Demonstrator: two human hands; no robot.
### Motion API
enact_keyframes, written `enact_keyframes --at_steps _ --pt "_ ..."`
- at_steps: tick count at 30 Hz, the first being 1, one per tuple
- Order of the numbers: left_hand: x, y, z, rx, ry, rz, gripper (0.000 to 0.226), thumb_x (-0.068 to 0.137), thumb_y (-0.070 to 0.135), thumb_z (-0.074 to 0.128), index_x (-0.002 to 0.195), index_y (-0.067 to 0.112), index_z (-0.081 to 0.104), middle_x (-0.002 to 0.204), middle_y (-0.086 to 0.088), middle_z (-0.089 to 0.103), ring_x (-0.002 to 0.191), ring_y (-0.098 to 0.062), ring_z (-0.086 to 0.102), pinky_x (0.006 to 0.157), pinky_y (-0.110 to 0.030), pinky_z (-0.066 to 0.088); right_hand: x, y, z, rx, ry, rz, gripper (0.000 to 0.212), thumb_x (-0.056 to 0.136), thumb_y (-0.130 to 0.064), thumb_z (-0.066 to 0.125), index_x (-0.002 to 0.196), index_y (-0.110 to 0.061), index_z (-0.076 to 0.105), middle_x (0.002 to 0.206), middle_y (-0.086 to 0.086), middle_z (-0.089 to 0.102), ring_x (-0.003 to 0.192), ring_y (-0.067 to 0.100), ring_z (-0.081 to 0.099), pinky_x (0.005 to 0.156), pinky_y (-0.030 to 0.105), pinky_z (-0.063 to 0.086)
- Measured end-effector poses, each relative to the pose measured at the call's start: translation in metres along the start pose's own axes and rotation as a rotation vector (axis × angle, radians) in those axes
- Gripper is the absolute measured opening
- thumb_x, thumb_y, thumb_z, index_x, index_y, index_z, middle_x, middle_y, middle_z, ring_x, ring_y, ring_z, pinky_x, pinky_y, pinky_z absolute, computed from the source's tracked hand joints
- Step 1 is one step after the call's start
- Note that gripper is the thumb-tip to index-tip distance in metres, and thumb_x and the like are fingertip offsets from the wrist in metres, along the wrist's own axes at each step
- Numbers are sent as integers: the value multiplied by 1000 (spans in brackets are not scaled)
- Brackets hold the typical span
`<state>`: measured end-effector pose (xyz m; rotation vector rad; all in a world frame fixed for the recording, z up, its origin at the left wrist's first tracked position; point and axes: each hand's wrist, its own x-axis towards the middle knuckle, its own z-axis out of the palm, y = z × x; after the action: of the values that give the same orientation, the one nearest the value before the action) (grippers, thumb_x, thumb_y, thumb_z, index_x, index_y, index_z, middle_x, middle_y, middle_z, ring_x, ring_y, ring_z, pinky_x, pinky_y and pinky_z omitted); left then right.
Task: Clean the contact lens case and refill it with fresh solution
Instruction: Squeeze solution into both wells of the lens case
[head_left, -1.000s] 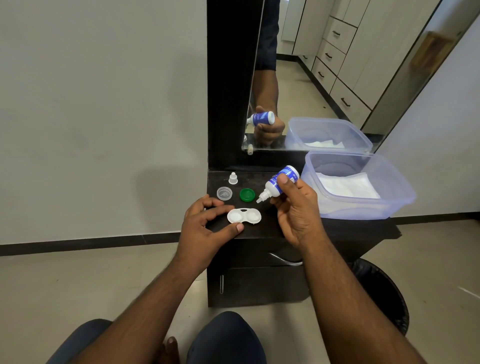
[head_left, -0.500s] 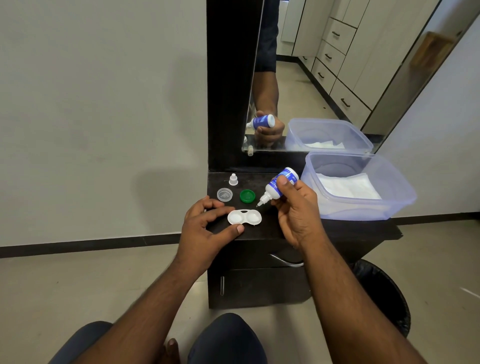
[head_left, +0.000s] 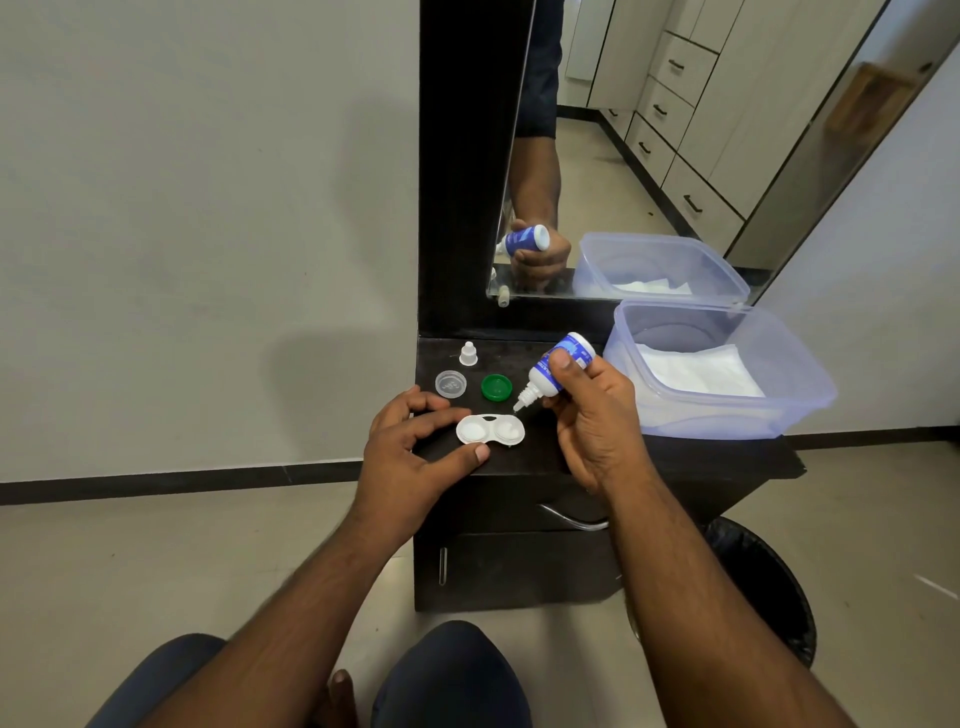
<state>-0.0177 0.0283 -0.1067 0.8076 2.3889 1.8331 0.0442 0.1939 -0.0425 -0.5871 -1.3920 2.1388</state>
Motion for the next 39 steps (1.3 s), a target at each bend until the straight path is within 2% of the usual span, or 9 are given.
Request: enact_keyframes --at_steps 3,7,9,15,24,29,32,36,39 --pt "0 1 0 -1 5 4 43 65 43 79 105 28 74 108 13 56 119 -16 49 99 -46 45 0 0 -1 -15 2 -1 30 68 -27 68 93 -11 63 83 6 65 78 13 63 64 19 51" --pt "0 0 0 9 2 6 40 68 36 83 106 29 74 109 14 55 118 -14 49 99 -45 46 0 1 -1 -21 6 6 9 83 -16 64 91 -13 64 80 3 65 77 11 63 70 23 51" --pt "0 0 0 15 0 9 39 69 36 83 107 30 73 109 15 55 121 -15 48 100 -46 45 0 1 -1 -27 17 6 5 85 -14 63 90 -14 64 79 2 66 77 11 63 71 24 51" --pt "-1 3 0 1 5 2 38 70 28 84 106 28 73 110 15 55 124 -14 46 102 -45 43 0 1 -1 -35 -8 -16 21 72 -24 68 90 -12 64 77 2 66 75 11 63 71 24 52" --pt "-1 3 0 -6 15 4 38 69 29 85 104 29 73 110 15 56 123 -13 46 101 -46 44 0 1 -1 -57 -18 -18 30 68 -27 69 92 -10 64 80 4 66 76 13 63 72 25 52" --pt "-2 7 -1 12 15 4 47 62 51 76 104 30 73 108 18 57 124 -12 46 103 -42 43 -3 -2 -1 -59 -7 -14 29 70 -28 68 94 -11 64 82 6 66 76 13 61 66 22 50" --pt "-2 8 -2 12 17 5 52 60 56 73 105 32 72 109 20 58 125 -8 45 104 -35 41 -4 -4 -1 -20 -34 -31 25 72 -26 67 93 -11 65 80 4 69 73 11 61 61 21 47" --pt "-4 10 -4 7 16 -2 46 61 42 85 104 34 70 114 18 59 124 -7 46 102 -29 39 -5 -6 -1 41 -73 -46 26 72 -18 68 96 -9 65 84 5 71 75 12 64 61 21 51" --pt "-1 22 -8 -106 106 -34 16 73 24 81 88 26 74 101 5 67 104 -8 59 90 -24 44 -4 -5 -3 72 -113 -21 25 77 -2 67 100 -8 59 94 11 69 81 21 67 70 27 58"
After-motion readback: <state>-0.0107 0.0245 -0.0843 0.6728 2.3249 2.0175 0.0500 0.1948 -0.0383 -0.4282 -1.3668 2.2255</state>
